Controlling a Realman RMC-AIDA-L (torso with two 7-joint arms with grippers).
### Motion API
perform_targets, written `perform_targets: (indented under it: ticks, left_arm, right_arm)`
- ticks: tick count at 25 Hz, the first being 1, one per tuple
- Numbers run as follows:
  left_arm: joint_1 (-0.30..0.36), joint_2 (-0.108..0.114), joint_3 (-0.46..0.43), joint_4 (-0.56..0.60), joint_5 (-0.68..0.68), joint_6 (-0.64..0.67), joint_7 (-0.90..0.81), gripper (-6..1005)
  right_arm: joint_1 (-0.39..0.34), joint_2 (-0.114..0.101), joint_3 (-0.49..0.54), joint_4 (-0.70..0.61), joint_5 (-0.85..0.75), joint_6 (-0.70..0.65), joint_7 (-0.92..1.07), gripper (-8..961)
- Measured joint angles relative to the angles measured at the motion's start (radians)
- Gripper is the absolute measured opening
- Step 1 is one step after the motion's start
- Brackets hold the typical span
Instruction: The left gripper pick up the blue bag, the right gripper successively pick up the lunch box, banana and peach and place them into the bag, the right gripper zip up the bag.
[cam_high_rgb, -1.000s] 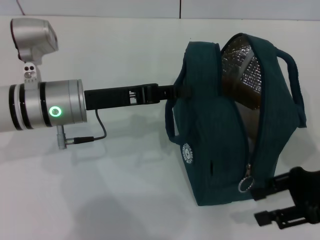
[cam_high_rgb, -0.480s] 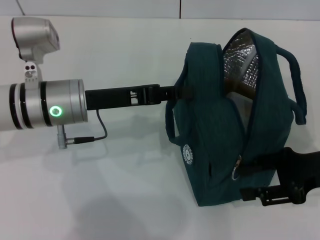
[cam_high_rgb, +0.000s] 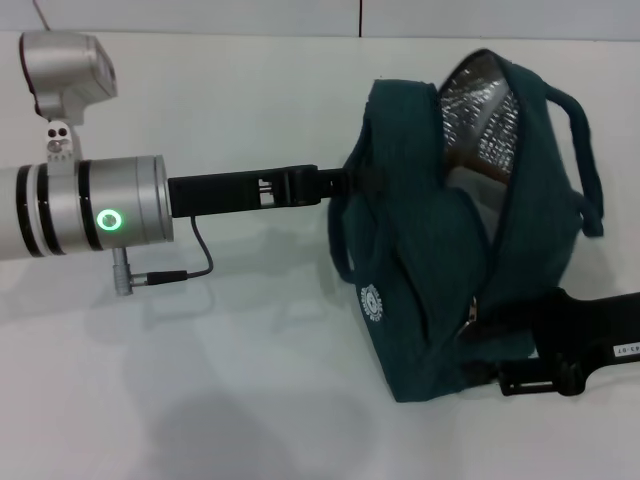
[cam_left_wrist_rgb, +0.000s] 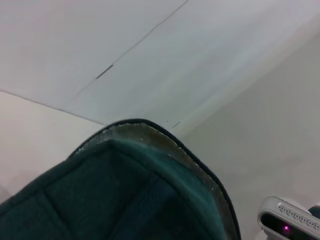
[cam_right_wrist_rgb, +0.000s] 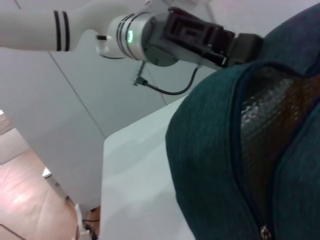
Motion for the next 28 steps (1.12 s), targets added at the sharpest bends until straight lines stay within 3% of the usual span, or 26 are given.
perform_targets:
  ticks: [6,12,18,28]
  left_arm:
    - [0.003,0.0,-0.001,0.0,-0.002,0.0,0.003,66]
    - [0.006,0.001,-0.001,0.0,-0.002,0.0,0.003,66]
    - [0.008,0.002,-0.001,-0.001,-0.002,0.0,0.003,66]
    - [0.016,0.002,-0.001,0.0,-0.003,0.0,0.002,66]
  right_arm:
    - [0.001,0.0,-0.027,0.002,0.029,0.029,-0.008,527]
    - [0.017,-0.009,-0.077,0.003,0.032,-0.104,-0.007,523]
    - [0.007,-0.04,-0.069,0.0,0.035,-0.163,0.031,521]
    - [-0.01,-0.065,-0.007,-0.001,0.011,-0.143,0.071,518]
